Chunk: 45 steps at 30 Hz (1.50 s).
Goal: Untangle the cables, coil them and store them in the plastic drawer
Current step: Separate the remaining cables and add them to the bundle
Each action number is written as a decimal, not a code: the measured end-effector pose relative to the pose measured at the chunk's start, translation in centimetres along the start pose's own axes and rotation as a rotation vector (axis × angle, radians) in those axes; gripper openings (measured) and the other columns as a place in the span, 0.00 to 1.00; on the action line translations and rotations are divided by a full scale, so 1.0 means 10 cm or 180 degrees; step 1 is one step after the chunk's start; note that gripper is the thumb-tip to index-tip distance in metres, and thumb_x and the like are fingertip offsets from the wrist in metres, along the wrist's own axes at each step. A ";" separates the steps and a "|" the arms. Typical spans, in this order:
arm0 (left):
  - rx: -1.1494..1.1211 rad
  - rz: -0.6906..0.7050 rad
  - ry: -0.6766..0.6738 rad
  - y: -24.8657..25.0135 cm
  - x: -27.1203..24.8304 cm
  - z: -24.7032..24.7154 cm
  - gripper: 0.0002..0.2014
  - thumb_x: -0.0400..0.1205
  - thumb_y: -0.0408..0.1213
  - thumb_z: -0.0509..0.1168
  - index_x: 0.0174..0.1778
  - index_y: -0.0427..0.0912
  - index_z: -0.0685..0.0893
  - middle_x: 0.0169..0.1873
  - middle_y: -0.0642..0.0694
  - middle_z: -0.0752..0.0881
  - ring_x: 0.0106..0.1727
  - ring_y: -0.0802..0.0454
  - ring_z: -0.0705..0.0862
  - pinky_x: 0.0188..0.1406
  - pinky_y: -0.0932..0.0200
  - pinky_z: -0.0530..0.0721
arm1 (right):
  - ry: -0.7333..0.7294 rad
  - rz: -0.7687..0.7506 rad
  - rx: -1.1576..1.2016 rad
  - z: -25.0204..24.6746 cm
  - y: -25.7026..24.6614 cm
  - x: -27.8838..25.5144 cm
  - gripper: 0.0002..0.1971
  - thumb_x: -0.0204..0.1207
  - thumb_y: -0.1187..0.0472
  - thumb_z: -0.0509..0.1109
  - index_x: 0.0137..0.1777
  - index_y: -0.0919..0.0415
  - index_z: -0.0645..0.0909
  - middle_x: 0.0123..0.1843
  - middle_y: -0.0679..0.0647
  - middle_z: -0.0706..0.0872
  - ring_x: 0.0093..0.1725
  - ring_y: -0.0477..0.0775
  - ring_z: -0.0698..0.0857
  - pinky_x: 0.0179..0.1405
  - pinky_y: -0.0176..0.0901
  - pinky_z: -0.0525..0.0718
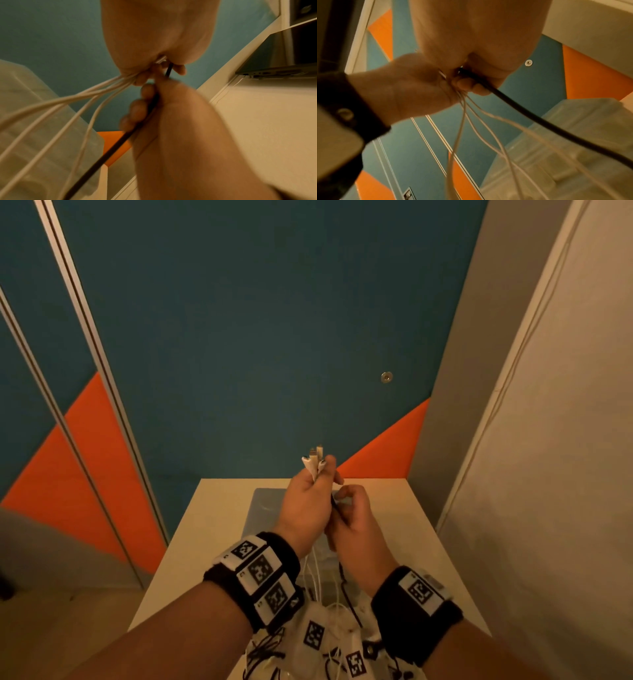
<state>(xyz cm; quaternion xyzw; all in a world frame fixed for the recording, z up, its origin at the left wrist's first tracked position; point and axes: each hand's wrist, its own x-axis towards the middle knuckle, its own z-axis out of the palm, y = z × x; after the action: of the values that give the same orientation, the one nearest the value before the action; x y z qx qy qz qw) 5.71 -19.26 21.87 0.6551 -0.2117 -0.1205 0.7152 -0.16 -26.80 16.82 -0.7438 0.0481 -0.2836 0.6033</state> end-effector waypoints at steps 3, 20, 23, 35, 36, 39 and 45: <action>-0.0009 0.0111 0.0112 0.12 0.05 -0.04 0.23 0.88 0.53 0.56 0.31 0.45 0.75 0.24 0.51 0.79 0.28 0.59 0.79 0.36 0.60 0.78 | -0.0143 0.0388 -0.0393 -0.02 0.27 -0.11 0.13 0.84 0.61 0.62 0.48 0.38 0.70 0.30 0.46 0.77 0.27 0.45 0.75 0.30 0.45 0.74; 0.0254 0.0192 -0.0405 0.66 0.07 -0.35 0.19 0.83 0.56 0.65 0.33 0.48 0.71 0.22 0.51 0.64 0.21 0.53 0.59 0.21 0.60 0.58 | -0.0343 0.1317 -0.1050 -0.51 0.91 -0.57 0.05 0.76 0.54 0.68 0.40 0.53 0.80 0.37 0.53 0.83 0.39 0.48 0.79 0.44 0.50 0.77; 0.0548 0.0013 -0.0579 0.37 -0.01 -0.31 0.17 0.83 0.50 0.68 0.35 0.44 0.73 0.21 0.50 0.64 0.21 0.52 0.63 0.20 0.58 0.64 | -0.0102 0.1007 -0.0335 -0.46 0.63 -0.40 0.06 0.78 0.55 0.65 0.43 0.56 0.79 0.32 0.44 0.80 0.32 0.41 0.77 0.34 0.34 0.73; 0.1216 0.0066 -0.1035 -0.10 -0.15 -0.26 0.18 0.83 0.50 0.69 0.28 0.48 0.77 0.17 0.59 0.68 0.20 0.61 0.65 0.23 0.62 0.65 | 0.0045 -0.0102 -0.0289 -0.37 -0.02 -0.13 0.08 0.85 0.64 0.60 0.50 0.51 0.78 0.28 0.37 0.79 0.27 0.38 0.77 0.28 0.25 0.71; 0.1287 0.0120 -0.1045 -0.09 -0.14 -0.27 0.19 0.82 0.50 0.69 0.27 0.49 0.75 0.18 0.59 0.68 0.21 0.61 0.65 0.23 0.63 0.65 | 0.0054 -0.0084 -0.0314 -0.38 -0.01 -0.14 0.08 0.85 0.63 0.60 0.50 0.50 0.77 0.28 0.39 0.78 0.26 0.39 0.75 0.28 0.27 0.70; 0.1201 0.0199 -0.0832 -0.04 -0.14 -0.28 0.17 0.83 0.49 0.67 0.31 0.46 0.78 0.22 0.55 0.71 0.24 0.58 0.68 0.24 0.64 0.68 | -0.0044 0.0120 -0.0306 -0.36 0.06 -0.22 0.06 0.84 0.63 0.62 0.50 0.49 0.77 0.26 0.46 0.74 0.24 0.47 0.71 0.24 0.42 0.71; -0.0147 0.0038 -0.0730 0.18 -0.07 -0.31 0.18 0.88 0.51 0.58 0.35 0.46 0.67 0.22 0.51 0.64 0.22 0.54 0.63 0.25 0.54 0.70 | -0.0442 0.0945 -0.0878 -0.31 0.51 -0.58 0.06 0.85 0.55 0.60 0.48 0.48 0.78 0.25 0.46 0.76 0.26 0.45 0.76 0.31 0.45 0.77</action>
<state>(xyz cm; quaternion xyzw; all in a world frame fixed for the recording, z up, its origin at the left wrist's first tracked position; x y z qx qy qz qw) 6.35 -15.98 23.40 0.6191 -0.2931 -0.1953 0.7018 -5.15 -28.50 10.32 -0.8218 0.1538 -0.1304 0.5329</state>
